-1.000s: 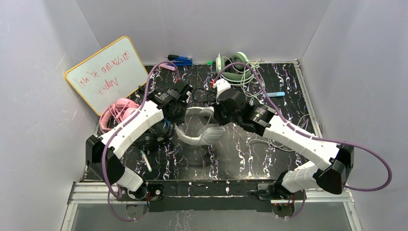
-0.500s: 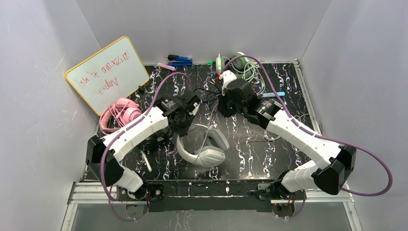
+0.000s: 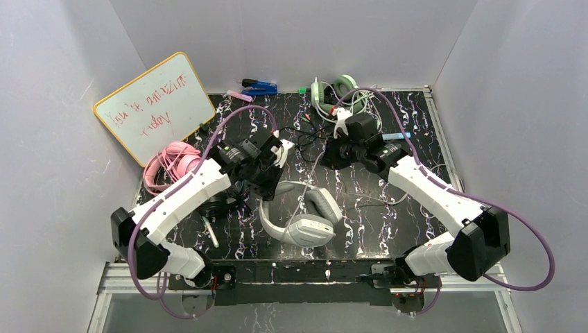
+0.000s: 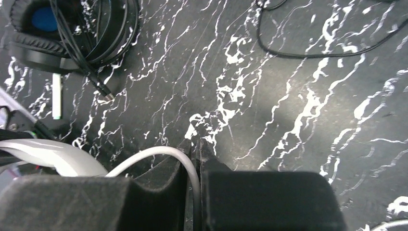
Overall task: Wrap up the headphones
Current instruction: Wrap the headphones cable around the headphones.
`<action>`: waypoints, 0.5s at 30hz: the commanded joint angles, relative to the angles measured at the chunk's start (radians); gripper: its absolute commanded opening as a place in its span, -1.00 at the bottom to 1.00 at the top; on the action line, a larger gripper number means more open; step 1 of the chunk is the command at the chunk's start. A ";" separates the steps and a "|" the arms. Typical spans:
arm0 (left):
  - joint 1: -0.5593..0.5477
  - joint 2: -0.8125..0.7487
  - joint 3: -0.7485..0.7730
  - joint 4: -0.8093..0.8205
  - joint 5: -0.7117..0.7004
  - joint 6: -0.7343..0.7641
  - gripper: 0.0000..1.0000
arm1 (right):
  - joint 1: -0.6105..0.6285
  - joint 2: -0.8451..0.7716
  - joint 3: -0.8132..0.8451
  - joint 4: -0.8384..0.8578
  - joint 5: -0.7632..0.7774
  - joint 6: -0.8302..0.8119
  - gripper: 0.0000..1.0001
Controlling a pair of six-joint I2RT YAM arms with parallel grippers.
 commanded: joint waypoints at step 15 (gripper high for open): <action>-0.008 -0.157 0.287 0.084 0.261 -0.257 -1.00 | -0.128 -0.115 -0.360 0.607 -0.560 0.206 -0.81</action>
